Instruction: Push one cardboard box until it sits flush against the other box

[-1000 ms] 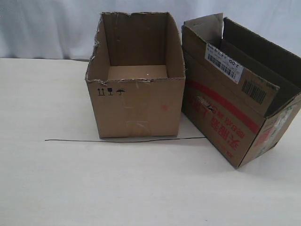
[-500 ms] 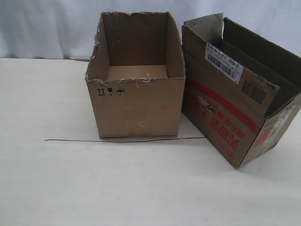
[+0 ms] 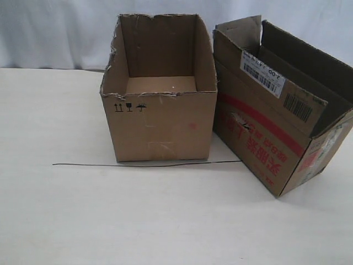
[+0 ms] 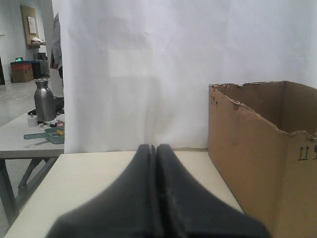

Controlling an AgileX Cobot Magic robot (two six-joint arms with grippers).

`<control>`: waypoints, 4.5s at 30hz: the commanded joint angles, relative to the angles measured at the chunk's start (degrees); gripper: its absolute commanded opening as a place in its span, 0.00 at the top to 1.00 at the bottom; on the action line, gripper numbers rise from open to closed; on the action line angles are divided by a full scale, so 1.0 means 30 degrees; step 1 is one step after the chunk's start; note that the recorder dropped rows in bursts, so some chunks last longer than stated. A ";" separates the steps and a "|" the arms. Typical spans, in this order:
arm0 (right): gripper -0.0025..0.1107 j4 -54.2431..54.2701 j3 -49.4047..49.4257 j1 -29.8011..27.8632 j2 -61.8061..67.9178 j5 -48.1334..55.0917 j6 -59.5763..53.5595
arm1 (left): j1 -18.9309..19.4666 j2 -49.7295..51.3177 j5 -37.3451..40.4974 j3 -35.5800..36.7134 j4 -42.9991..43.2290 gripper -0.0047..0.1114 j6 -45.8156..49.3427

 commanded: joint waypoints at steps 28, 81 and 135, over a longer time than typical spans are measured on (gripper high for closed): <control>0.93 2.9411 1.1350 -0.0110 0.3636 0.0445 -2.1403 | 0.0004 -0.0068 -0.0180 0.0050 -0.0014 0.96 -0.0072; 0.93 2.7143 0.5794 0.4777 0.7408 0.7490 -1.9791 | 0.0004 -0.0068 -0.0180 0.0050 -0.0026 0.96 -0.0072; 0.93 2.7468 -0.6328 0.3586 2.1775 0.3231 -1.6908 | 0.0004 -0.0068 -0.0180 0.0050 0.0003 0.96 -0.0072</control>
